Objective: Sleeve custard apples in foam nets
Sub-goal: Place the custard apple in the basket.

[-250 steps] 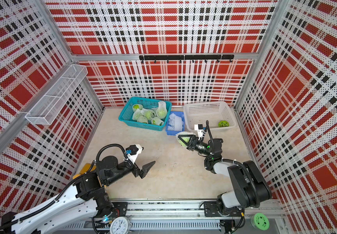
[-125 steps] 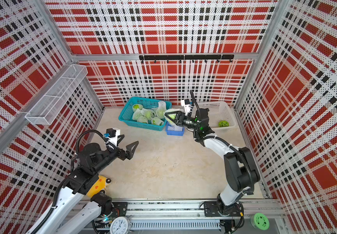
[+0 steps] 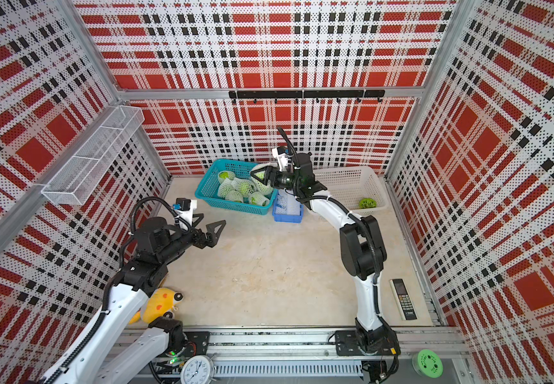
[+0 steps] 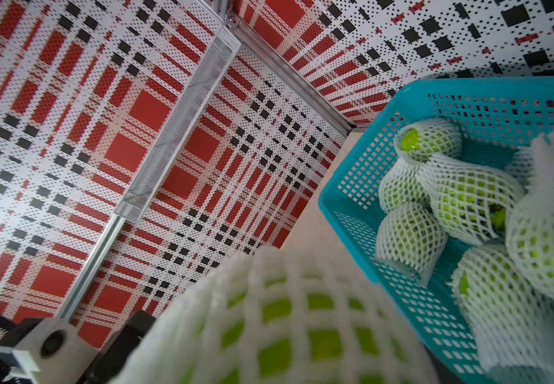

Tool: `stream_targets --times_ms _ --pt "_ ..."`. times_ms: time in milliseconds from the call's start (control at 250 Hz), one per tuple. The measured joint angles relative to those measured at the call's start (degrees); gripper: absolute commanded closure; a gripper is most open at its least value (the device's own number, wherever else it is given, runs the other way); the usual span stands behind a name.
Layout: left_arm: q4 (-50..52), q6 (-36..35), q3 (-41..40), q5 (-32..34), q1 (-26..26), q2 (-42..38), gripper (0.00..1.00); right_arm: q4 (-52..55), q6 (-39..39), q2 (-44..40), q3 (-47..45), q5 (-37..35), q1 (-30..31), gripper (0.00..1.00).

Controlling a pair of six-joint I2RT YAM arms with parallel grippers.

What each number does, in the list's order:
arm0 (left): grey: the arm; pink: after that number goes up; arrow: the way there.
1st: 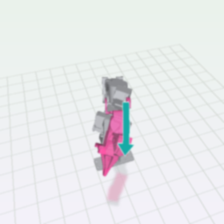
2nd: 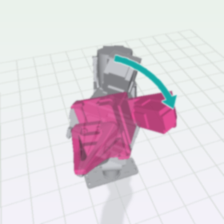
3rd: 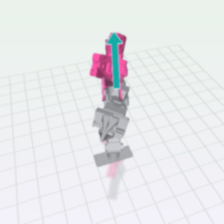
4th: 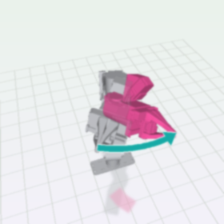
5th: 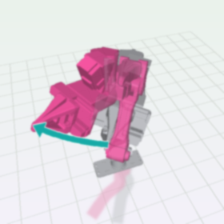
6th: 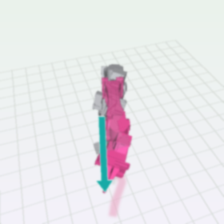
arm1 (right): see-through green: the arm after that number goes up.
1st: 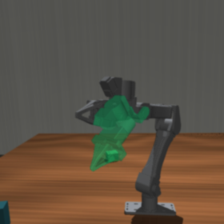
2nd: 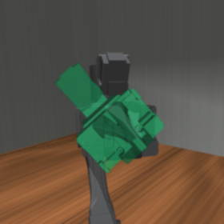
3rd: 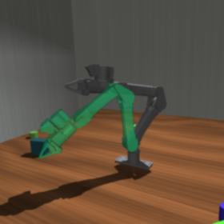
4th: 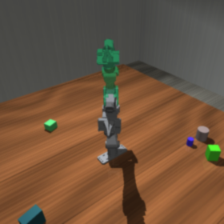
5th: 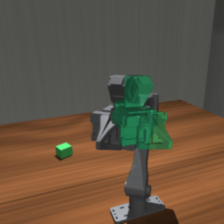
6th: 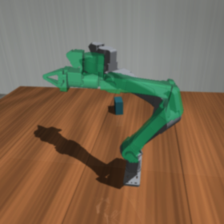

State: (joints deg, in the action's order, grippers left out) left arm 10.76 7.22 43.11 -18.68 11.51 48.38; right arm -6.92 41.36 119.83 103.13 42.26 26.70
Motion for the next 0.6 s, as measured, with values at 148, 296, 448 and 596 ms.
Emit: stream_targets --times_ms 148,296,448,596 --pt "-0.5 -0.2 1.4 -0.2 -0.6 1.2 0.01 6.3 -4.9 4.7 8.2 -2.3 1.6 0.45" --pt "-1.4 -0.3 1.6 -0.2 -1.0 2.2 0.0 10.6 -9.1 8.3 14.3 -4.1 2.9 0.45" --pt "-1.4 -0.5 2.1 -0.2 -1.4 3.3 0.01 12.2 -12.0 11.1 17.5 -6.1 3.8 0.45" --pt "-1.6 -0.7 2.3 -0.2 -1.7 3.5 0.01 12.4 -15.2 13.2 18.3 -9.4 4.8 0.45"
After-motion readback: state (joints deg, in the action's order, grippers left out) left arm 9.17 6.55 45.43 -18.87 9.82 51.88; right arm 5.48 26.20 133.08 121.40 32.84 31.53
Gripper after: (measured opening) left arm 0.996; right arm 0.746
